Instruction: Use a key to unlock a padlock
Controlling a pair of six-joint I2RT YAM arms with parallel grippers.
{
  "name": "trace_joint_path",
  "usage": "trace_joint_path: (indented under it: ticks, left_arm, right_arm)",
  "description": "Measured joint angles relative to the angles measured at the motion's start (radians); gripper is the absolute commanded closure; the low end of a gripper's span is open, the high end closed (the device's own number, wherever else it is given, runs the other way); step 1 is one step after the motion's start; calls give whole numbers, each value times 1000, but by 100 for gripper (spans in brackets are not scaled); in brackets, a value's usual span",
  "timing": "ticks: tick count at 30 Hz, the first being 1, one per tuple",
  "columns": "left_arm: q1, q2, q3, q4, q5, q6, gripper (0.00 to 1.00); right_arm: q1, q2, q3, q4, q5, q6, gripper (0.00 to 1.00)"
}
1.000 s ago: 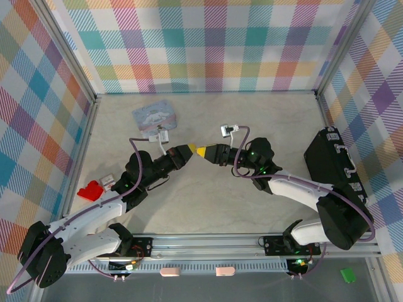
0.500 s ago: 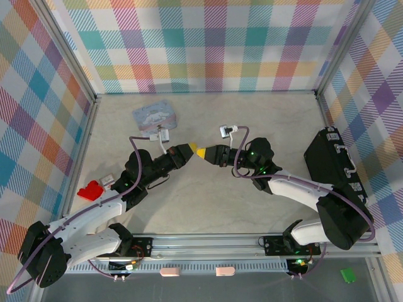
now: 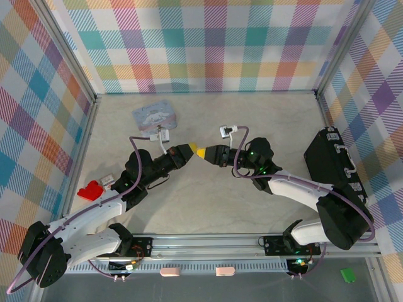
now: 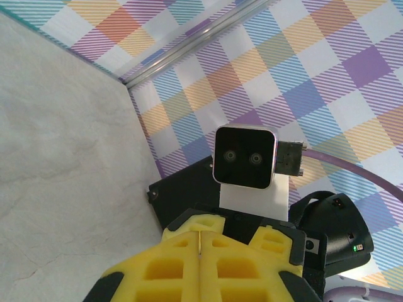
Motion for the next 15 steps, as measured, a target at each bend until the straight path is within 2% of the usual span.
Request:
trace_joint_path:
  ticks: [15]
  left_arm:
    - [0, -14, 0, -9, -2, 1, 100]
  right_arm:
    - [0, 0, 0, -6, 10, 0, 87]
